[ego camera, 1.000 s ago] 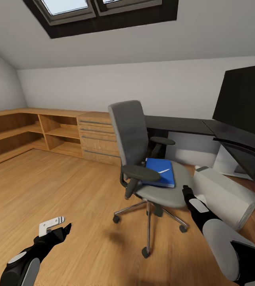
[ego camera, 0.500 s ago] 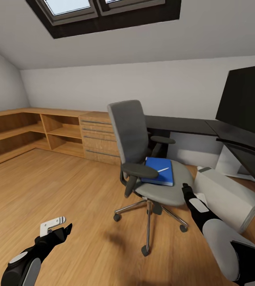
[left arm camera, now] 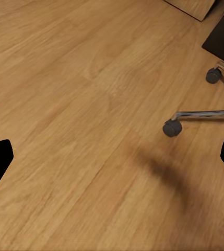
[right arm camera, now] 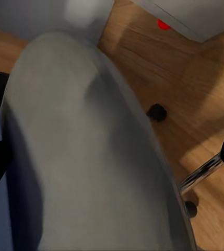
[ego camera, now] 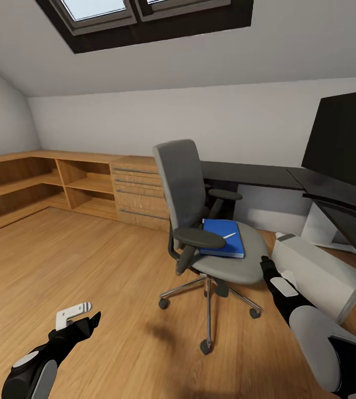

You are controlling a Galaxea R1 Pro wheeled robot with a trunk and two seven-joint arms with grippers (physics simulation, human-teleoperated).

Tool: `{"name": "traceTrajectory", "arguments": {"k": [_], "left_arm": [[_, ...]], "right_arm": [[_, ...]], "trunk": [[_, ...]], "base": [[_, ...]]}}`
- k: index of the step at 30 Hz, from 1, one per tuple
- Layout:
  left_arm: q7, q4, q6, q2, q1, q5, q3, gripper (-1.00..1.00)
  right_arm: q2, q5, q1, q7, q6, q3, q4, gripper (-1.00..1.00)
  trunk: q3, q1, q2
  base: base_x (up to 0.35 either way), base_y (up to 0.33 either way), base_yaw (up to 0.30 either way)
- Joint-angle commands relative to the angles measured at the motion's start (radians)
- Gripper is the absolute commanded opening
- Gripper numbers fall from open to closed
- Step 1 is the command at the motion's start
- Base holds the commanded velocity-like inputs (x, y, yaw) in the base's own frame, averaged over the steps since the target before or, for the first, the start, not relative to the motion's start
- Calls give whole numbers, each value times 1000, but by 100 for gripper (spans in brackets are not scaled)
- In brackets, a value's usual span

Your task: In the bedroom, organize the workspace by keeping the computer under the desk, ensuring the monitor is on the desk, placing the keyboard on the desk next to the monitor, placing the mouse on the desk next to the keyboard, moving the folder from the swivel chair onto the desk next to the mouse, stacking the notebook on top of the folder with the pen on top of the notebook, and positioning the swivel chair next to the desk.

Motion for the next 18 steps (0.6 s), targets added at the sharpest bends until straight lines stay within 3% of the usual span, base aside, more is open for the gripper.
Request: {"name": "traceTrajectory", "arguments": {"k": [1,18], "left_arm": [[8,-1,4,0,0,11,-1,100],[7,-1,4,0,0,11,0,100]], "right_arm": [[-1,-11,0,-3,-3,4,-1,100],[-8,-11,0,-4,-2,3,0,100]], "trunk": [[-1,0,0],[-1,0,0]], "base": [[0,0,-45],[2,0,-215]]}}
